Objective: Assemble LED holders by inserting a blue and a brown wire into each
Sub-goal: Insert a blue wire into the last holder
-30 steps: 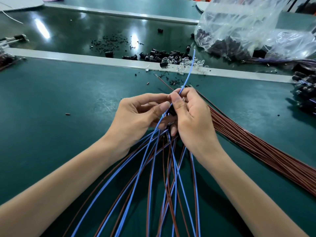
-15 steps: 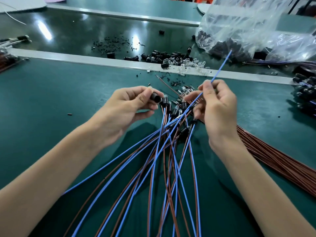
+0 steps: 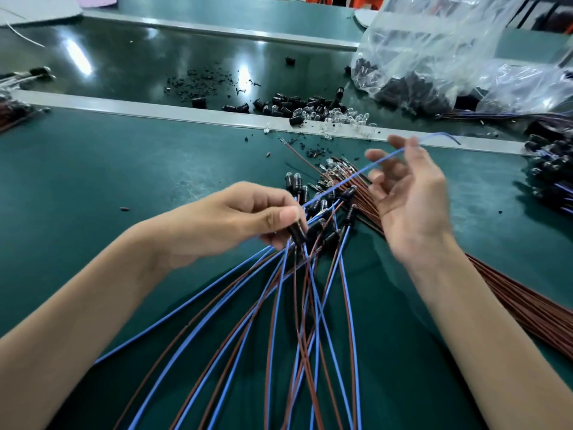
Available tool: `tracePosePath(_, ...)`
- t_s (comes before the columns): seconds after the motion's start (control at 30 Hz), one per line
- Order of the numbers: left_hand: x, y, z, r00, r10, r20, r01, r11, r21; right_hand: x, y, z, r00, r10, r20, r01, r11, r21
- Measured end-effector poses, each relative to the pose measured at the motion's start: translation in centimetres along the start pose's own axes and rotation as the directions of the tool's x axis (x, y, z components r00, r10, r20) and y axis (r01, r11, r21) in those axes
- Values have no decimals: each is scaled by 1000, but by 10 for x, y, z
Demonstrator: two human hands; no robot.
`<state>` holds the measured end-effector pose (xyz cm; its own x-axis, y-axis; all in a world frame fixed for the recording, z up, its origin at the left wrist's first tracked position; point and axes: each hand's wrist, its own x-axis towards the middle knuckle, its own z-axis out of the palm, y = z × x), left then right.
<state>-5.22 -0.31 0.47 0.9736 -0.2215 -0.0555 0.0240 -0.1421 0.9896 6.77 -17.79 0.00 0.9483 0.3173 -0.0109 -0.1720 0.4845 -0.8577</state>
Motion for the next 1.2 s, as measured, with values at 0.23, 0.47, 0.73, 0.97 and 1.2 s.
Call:
tracePosePath(0.23,6,-4,5,979,77,-191,-85,996,-32,-19,22,14,927,18,375,130,921,-367)
tracePosePath(0.47,12,-12,9,952,90,-292,-123,988,-97,-24,29,19,924,-66,376,217,902,-374)
tracePosePath(0.73,16,-12,-4,837,-11,-546,-193,929,-314,-17,16,15,942,-268,202,317,910,-269)
tracePosePath(0.97,17,-12,3,890,-72,-449,-140,897,-420,-26,22,19,913,-319,255,387,876,-287)
tracePosePath(1.2,13,-10,9,900,-6,-435,-129,952,-279,-25,24,17,899,-264,351,392,841,-373)
